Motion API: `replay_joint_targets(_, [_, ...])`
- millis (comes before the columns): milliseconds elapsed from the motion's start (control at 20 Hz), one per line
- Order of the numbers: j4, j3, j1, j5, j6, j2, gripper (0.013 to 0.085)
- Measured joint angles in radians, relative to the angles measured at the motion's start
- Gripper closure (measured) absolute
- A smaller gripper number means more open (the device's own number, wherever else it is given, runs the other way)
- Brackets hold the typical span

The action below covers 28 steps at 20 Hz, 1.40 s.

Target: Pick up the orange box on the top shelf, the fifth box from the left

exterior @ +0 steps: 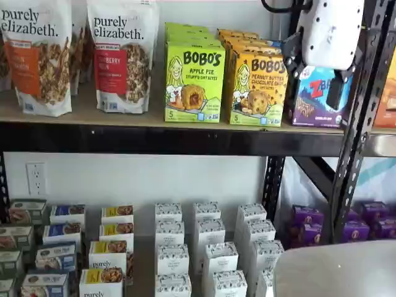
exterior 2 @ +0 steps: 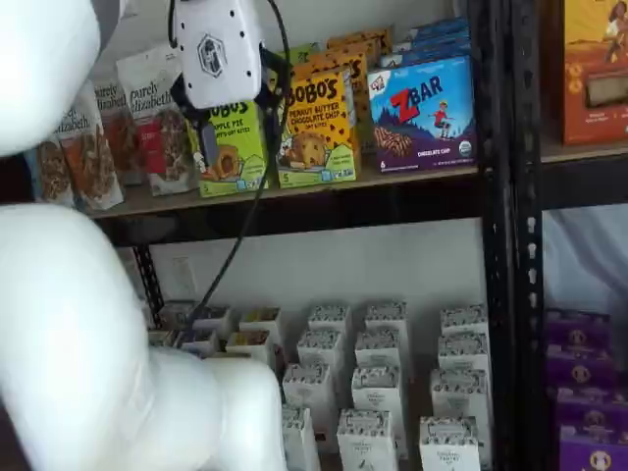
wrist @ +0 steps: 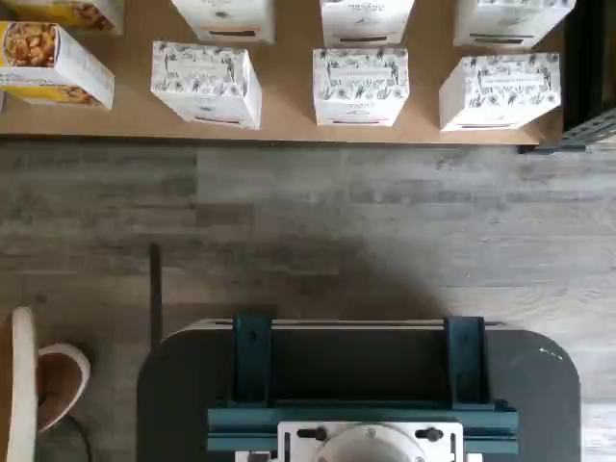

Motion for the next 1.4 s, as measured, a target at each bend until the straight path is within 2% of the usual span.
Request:
replay_joint_targets(100, [-0.041,0.005,0.038,-0.01,0.019,-0.005,0.013])
replay_joint_targets(150, [-0.048,0.005,0.044,-0.011,0.022,-0.006,0.013])
replay_joint_targets(650, [-0.062,0.016,0.071,-0.036,0.046,-0.002,0.013])
replay_joint_targets(1100, [-0.049,0.026,0.065,-0.132,0.048,0.044,0.013])
replay_joint_targets(1400, [-0.047,0.02,0.044,-0.21,0.029,0.096,0.013])
